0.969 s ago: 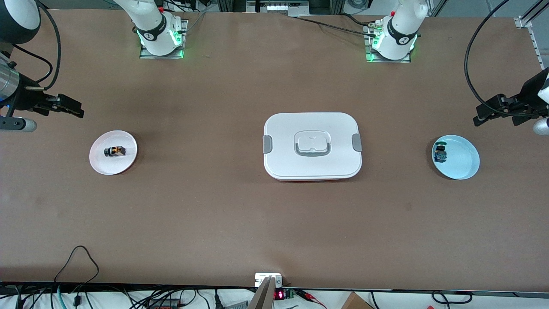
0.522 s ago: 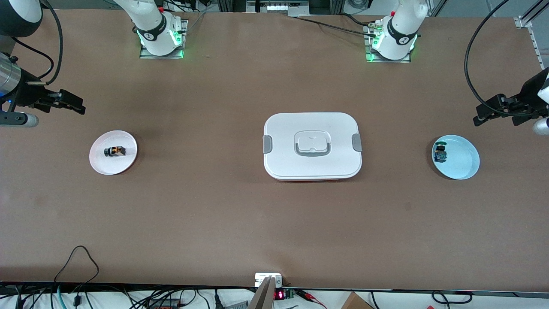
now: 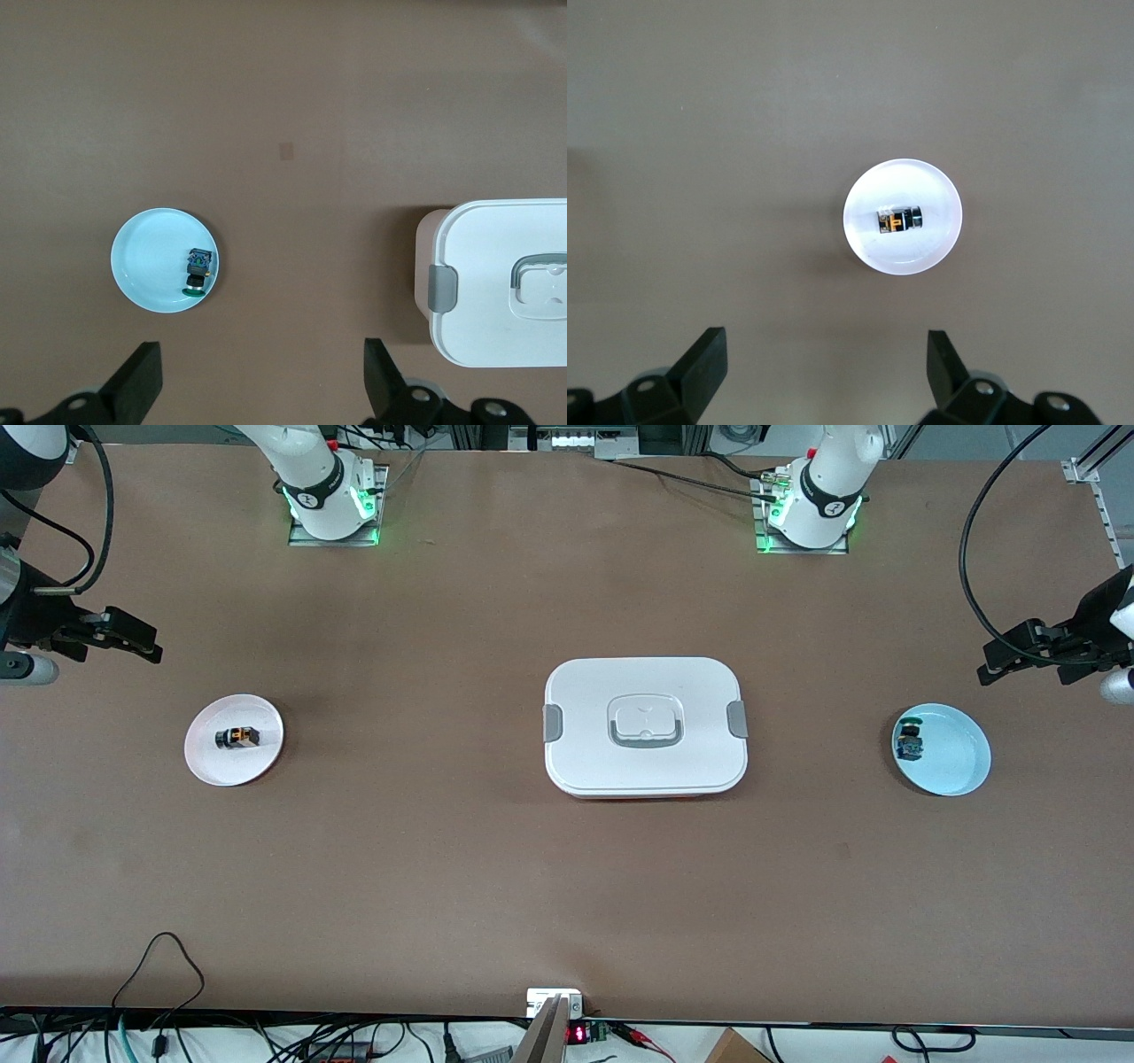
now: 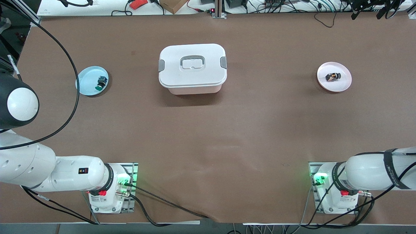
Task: Transfer orange switch to right arm and place
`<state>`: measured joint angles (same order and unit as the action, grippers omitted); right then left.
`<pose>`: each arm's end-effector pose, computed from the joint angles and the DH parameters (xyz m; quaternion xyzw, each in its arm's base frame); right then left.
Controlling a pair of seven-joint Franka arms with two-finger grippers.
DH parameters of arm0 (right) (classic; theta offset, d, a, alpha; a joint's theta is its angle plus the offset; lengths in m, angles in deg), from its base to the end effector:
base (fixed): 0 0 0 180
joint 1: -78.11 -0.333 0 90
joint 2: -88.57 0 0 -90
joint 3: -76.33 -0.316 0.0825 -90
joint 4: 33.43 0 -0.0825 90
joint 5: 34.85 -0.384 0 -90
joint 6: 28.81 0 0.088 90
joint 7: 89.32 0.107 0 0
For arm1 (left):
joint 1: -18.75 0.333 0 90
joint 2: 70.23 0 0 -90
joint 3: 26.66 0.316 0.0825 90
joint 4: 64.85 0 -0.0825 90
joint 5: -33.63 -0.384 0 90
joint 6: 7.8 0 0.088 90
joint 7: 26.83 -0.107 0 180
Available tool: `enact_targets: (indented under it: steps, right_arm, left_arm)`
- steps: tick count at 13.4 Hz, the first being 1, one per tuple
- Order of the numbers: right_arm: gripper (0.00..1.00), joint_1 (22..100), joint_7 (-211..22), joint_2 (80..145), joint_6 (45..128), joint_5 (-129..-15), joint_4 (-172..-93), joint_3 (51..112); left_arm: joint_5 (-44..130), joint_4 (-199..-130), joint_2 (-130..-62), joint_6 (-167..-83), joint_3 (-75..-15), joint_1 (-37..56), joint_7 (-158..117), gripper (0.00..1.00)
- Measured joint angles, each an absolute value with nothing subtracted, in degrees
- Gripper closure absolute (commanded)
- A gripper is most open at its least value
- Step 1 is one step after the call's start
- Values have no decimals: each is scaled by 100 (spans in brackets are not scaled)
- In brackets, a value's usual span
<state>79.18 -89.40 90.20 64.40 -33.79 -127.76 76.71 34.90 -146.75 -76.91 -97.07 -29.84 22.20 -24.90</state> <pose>0.5645 -0.0161 0.5776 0.9996 -0.0112 -0.0241 0.0090 0.5898 0.0025 0.6235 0.9997 0.0192 0.0059 0.0144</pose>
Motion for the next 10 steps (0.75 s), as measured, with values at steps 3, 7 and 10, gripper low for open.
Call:
enact_targets:
  steps: [3, 7, 10]
  right_arm:
    - [0, 7916, -8931, 9020, 6306, -3379, -12717, 7660]
    - [0, 7919, -8939, 9020, 6085, -3379, -12631, 7661]
    - [0, 7930, -8939, 9020, 6046, -3379, -12592, 7673]
  left_arm:
    - [3490, -14675, -7692, -9707, -2983, 2220, -2491, 0]
    - [3490, -14675, -7692, -9707, -2979, 2221, -2491, 0]
    - [3490, -14675, -7693, -9707, -2972, 2223, -2491, 0]
